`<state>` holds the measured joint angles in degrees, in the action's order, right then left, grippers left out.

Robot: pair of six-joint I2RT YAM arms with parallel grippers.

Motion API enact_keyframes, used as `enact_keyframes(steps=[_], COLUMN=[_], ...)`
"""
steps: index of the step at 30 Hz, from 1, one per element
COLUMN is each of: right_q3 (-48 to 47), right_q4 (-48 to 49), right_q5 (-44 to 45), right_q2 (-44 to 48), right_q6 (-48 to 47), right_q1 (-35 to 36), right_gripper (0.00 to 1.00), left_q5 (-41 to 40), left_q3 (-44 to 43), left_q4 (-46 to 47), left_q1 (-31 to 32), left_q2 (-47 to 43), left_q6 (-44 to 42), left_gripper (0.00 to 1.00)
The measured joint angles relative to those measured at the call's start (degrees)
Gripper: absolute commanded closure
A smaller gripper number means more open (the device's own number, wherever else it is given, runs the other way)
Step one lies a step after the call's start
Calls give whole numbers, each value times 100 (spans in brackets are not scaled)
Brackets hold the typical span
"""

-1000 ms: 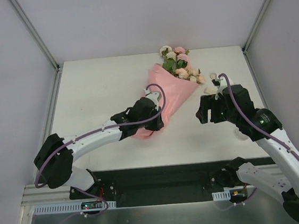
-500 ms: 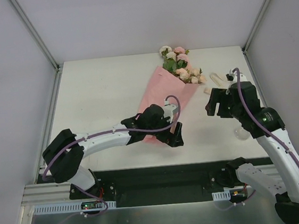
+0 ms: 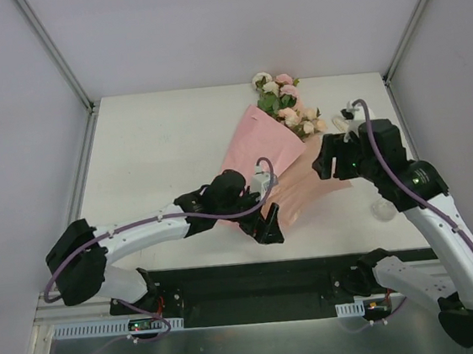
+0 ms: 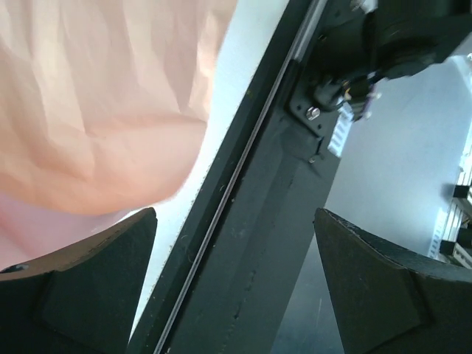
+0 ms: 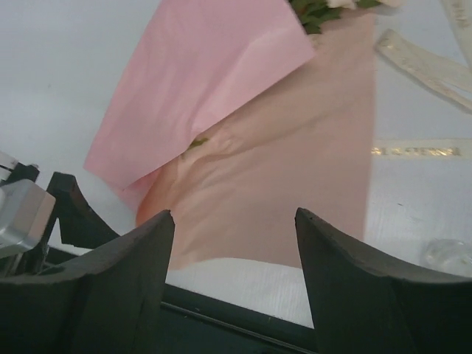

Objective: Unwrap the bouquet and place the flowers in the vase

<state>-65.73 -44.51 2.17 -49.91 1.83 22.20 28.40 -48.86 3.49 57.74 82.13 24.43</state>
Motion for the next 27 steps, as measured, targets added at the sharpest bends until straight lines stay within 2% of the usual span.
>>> enact_keyframes(steps=[1, 3, 5, 7, 8, 10, 11, 13, 16, 22, 27], right_q3=[-42, -72, -68, 37, 157, 533, 730, 1215, 1764, 2417, 2903], right_q4=[63, 240, 356, 540, 636, 846, 920, 988, 914, 920, 957], right_q5=[-70, -304, -540, -737, -815, -960, -1001, -1040, -960, -656, -629], right_q2=[-122, -398, -723, -970, -1038, -1067, -1040, -964, -791, 31, 437], right_q6=[-13, -44, -57, -9, 42, 186, 247, 369, 485, 732, 979], right_q1=[151, 398, 485, 485, 485, 492, 498, 507, 514, 516, 516], right_gripper=[32, 36, 45, 48, 50, 52, 52, 52, 53, 56, 56], left_q5=[-57, -197, -409, -645, -717, -828, -859, -1102, -1690, -2916, -3705], left_q3=[-7, -105, -348, -601, -682, -791, -868, -1349, -2396, -3193, -3880], left_q4=[-79, -243, -485, -643, -688, -789, -929, -1458, -2166, -2988, -3318], left_q1=[-9, -52, -133, -306, -435, -758, -887, -1097, -1047, -570, -284], left_q2=[-199, -533, -778, -905, -940, -931, -855, -409, 726, 2131, 2946], left_q6=[-13, -42, -46, 35, 76, 166, 164, 35, -348, -1001, -1338], left_gripper=[12, 19, 33, 35, 32, 18, 15, 11, 11, 15, 18])
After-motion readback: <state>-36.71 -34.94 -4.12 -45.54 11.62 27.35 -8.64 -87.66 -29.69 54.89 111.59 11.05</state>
